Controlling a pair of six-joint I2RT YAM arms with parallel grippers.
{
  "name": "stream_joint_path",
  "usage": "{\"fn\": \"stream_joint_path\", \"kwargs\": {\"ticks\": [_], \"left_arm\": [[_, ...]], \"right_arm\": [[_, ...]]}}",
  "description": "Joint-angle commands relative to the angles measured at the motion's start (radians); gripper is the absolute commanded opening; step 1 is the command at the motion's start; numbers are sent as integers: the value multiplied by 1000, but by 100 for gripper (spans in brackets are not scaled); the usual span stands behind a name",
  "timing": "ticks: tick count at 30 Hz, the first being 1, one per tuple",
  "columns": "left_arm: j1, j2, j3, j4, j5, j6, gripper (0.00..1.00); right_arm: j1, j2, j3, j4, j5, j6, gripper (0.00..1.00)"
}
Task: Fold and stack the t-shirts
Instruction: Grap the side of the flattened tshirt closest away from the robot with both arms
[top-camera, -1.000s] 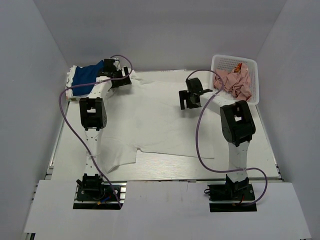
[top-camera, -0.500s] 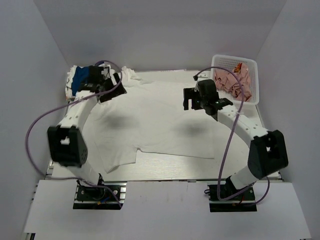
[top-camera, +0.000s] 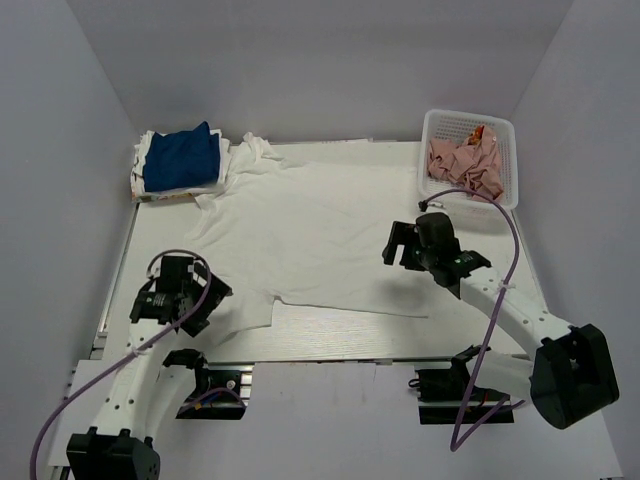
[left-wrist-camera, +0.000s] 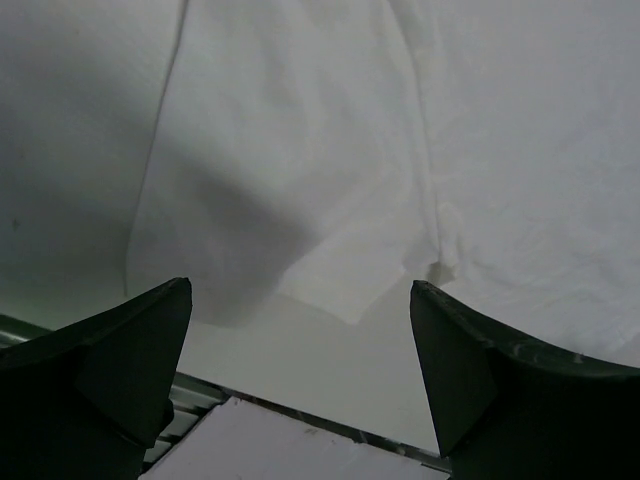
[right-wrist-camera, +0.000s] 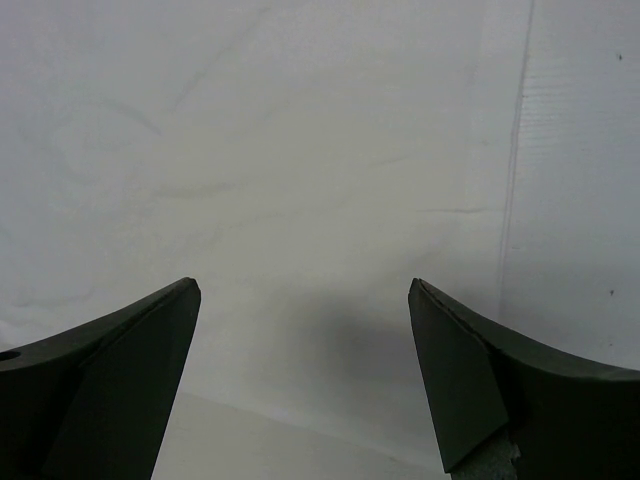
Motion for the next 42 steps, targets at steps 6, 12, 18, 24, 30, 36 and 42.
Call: {"fn": "stream_joint_path", "kwargs": {"ticks": [6,12,18,24,30,36,42], "left_arm": [[-7,153,-125,50,44,-143,98],[-7,265,-125,99,-17,-143,85],[-7,334,-116,137,-41,-132,11],[-7,323,-85,118,-31,-93,0],[-7,289,-74,108,13,-57,0],[-7,254,-53,99,4,-48,0],[-7,208,-43,108,4,-48,0]], "right_arm": [[-6,-10,-19,-40,62,53,90],[-11,62,-10,-102,61,119,90],[-15,36,-38,-161,82,141,90],[-18,5,-70,-241,87,145,90],[-17,31,-79,-312,-18,177,90],[-17,10,-105,-373,-64,179,90],[-17,25,-110,-406,-56,176,90]]}}
